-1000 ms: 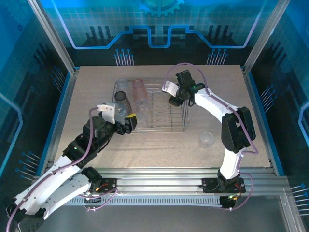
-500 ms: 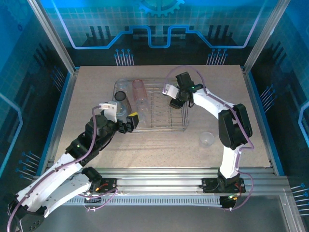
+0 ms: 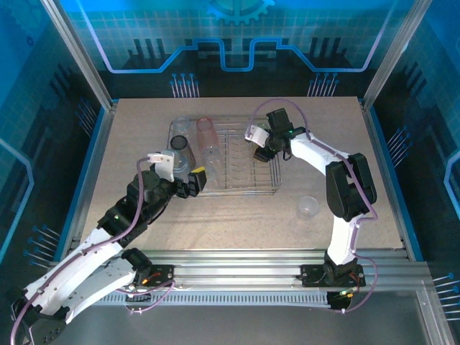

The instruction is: Load the cups into the dish rack

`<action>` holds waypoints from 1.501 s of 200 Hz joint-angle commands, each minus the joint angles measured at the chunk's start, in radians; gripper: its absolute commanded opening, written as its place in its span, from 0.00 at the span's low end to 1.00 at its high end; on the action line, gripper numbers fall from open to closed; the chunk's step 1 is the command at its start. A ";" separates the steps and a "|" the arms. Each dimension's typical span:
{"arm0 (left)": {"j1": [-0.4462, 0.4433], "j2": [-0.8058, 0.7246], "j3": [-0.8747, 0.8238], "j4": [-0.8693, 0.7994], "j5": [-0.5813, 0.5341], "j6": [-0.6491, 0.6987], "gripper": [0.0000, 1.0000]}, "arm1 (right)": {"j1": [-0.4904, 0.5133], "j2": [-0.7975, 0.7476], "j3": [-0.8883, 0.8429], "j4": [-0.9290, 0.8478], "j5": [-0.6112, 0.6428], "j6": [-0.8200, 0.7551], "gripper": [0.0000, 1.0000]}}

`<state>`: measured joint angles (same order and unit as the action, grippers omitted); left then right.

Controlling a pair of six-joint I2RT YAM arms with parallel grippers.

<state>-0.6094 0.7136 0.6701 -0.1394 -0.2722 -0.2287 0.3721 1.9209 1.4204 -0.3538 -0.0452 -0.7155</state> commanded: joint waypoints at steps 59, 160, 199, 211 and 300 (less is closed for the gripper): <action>0.004 -0.010 -0.008 0.019 0.028 -0.015 0.99 | -0.010 -0.009 0.031 -0.002 0.018 0.003 0.82; 0.004 -0.065 -0.016 -0.012 0.019 -0.042 0.99 | 0.018 -0.063 0.030 -0.033 0.041 0.004 0.82; 0.004 -0.068 -0.021 -0.010 0.016 -0.058 1.00 | 0.021 -0.130 -0.007 -0.032 0.055 0.015 0.82; 0.005 -0.068 -0.021 -0.009 0.023 -0.063 1.00 | 0.021 -0.154 -0.017 -0.034 0.058 0.019 0.82; 0.004 -0.025 0.042 -0.121 -0.022 -0.172 0.99 | 0.027 -0.410 -0.151 -0.010 0.043 0.168 0.81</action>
<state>-0.6094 0.6617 0.6575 -0.1780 -0.2714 -0.3561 0.3897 1.6047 1.3102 -0.3801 -0.0002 -0.6250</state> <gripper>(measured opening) 0.994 0.809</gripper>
